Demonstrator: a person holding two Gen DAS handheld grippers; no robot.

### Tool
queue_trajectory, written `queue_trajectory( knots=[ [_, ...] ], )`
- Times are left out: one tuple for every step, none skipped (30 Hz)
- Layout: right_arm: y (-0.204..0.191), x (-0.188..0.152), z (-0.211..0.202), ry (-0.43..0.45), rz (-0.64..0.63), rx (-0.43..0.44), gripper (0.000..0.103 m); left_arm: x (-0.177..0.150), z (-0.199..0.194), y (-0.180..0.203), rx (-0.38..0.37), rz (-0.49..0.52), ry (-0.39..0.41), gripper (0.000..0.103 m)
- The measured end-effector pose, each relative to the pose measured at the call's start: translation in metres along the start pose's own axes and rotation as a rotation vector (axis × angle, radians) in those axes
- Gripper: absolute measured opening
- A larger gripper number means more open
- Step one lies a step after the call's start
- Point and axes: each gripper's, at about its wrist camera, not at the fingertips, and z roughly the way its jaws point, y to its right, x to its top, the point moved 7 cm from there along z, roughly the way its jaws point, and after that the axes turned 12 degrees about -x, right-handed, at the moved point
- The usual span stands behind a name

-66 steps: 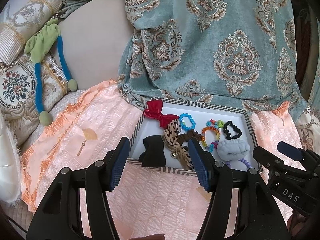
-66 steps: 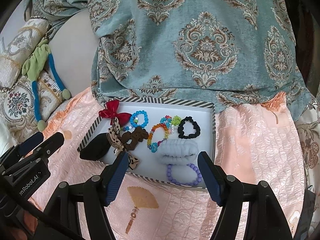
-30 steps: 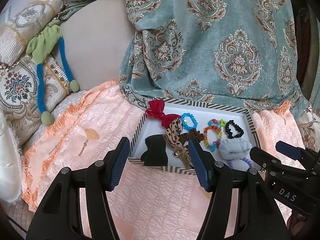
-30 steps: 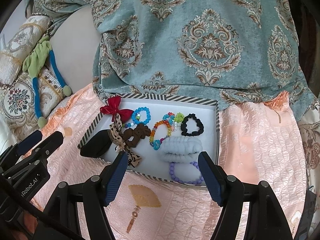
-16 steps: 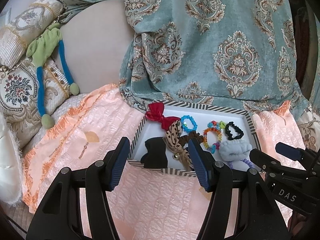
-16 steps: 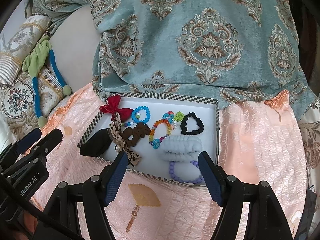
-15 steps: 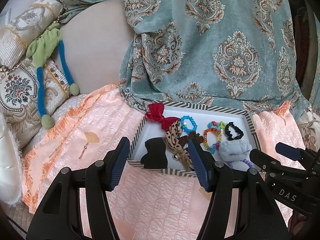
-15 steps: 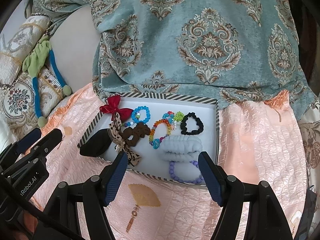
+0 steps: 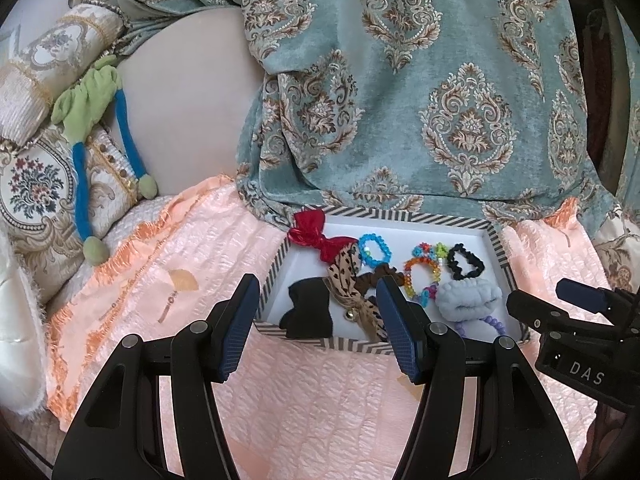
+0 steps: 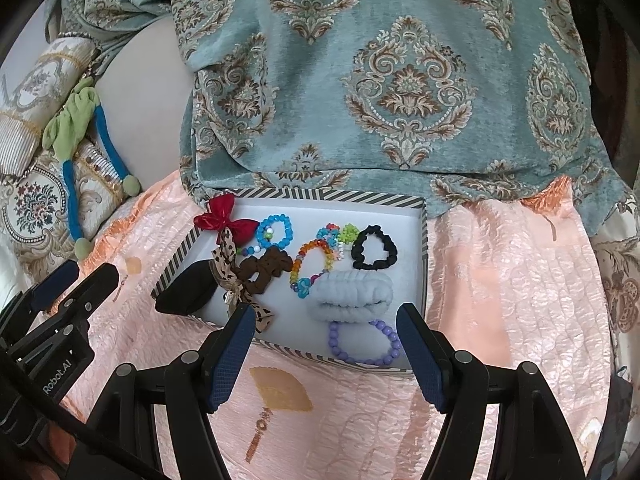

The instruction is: Organize jewelry

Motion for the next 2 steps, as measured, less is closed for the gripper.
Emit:
queue_trajectory(
  knots=[
    [0.0015, -0.0003, 0.0002, 0.000, 0.002, -0.001, 0.071, -0.0006, -0.0001, -0.0003, -0.003, -0.008, -0.004, 0.061],
    [0.0027, -0.0007, 0.0003, -0.002, 0.005, -0.002, 0.071, -0.0008, 0.0001, -0.0006, -0.004, -0.013, -0.008, 0.061]
  ],
)
